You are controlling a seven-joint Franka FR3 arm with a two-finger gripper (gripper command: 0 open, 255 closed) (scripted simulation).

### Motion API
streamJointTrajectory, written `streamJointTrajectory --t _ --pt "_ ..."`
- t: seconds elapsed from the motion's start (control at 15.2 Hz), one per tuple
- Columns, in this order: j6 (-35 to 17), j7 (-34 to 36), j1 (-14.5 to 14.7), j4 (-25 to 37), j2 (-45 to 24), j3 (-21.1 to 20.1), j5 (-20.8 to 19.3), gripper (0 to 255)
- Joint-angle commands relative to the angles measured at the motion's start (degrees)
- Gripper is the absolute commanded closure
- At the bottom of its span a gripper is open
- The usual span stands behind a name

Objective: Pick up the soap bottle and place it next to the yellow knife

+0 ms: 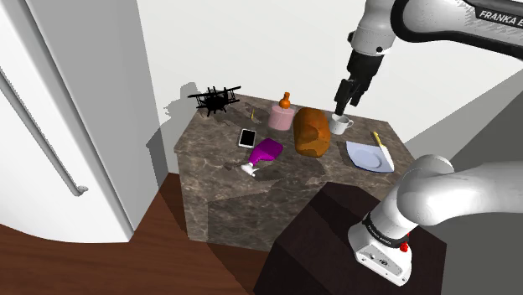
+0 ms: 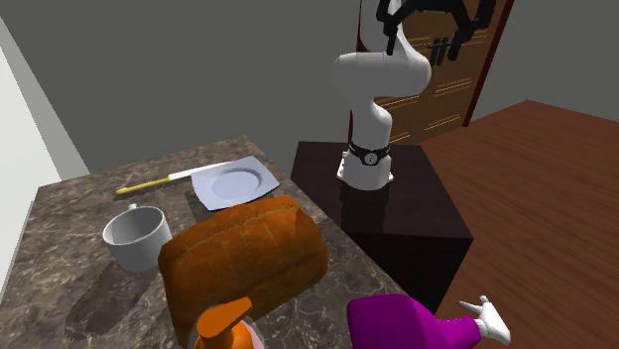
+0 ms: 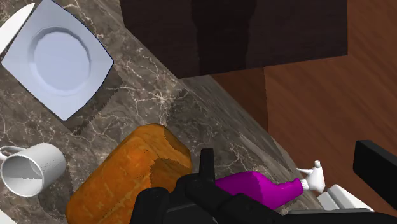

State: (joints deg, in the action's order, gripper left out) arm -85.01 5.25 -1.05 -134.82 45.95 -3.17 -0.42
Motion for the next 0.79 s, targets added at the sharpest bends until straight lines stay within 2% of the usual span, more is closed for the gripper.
streamJointTrajectory --t 0.0,0.4,0.73 --pt "0.0 0.0 0.0 0.0 0.0 0.0 0.0 0" --pt "-9.6 -8.6 -0.9 -2.2 -6.4 5.8 -4.3 0" --pt "-17.6 -15.5 -1.4 -1.6 -13.9 10.4 -6.7 0"
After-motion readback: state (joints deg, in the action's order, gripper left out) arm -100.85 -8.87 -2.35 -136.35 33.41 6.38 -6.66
